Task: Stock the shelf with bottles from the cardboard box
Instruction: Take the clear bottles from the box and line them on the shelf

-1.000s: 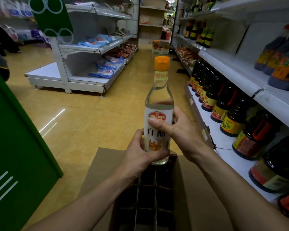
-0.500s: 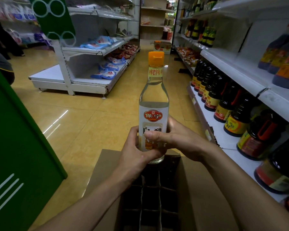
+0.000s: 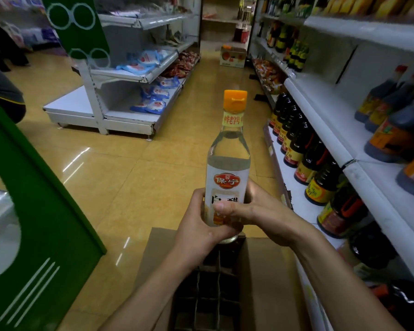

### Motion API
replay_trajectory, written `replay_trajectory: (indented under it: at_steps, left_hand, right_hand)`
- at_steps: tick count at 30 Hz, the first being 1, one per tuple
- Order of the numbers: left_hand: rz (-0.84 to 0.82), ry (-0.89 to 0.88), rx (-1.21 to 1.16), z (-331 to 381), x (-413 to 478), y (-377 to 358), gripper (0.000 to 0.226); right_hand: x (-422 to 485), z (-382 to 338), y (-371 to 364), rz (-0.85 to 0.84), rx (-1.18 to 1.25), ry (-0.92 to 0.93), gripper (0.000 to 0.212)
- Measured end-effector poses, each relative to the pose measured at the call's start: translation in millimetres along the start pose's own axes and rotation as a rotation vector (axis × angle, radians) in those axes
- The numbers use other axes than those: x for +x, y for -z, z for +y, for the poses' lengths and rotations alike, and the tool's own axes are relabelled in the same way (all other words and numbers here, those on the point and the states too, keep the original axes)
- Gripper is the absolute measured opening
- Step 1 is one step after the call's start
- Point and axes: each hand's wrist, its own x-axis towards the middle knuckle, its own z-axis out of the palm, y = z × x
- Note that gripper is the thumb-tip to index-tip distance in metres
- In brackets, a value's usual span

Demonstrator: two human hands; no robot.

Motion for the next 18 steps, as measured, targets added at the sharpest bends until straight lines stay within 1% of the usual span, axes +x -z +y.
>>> replay_trajectory:
  at_steps: [6,12,18]
  left_hand:
    - [-0.037,-0.01,-0.006,144,-11,1,0.066]
    - [-0.069,-0.018,-0.024,314,-33,4,0.064]
    - [-0.144,-0.04,-0.059,469,-56,11,0.057]
  right_hand:
    - [-30,-138,25,0.003,0.013,-0.001,0.07]
    - [-71,-305,45,0.036,-0.022,0.003,0.06]
    - [-104,-449,58,0.093,-0.058,0.006,0.067]
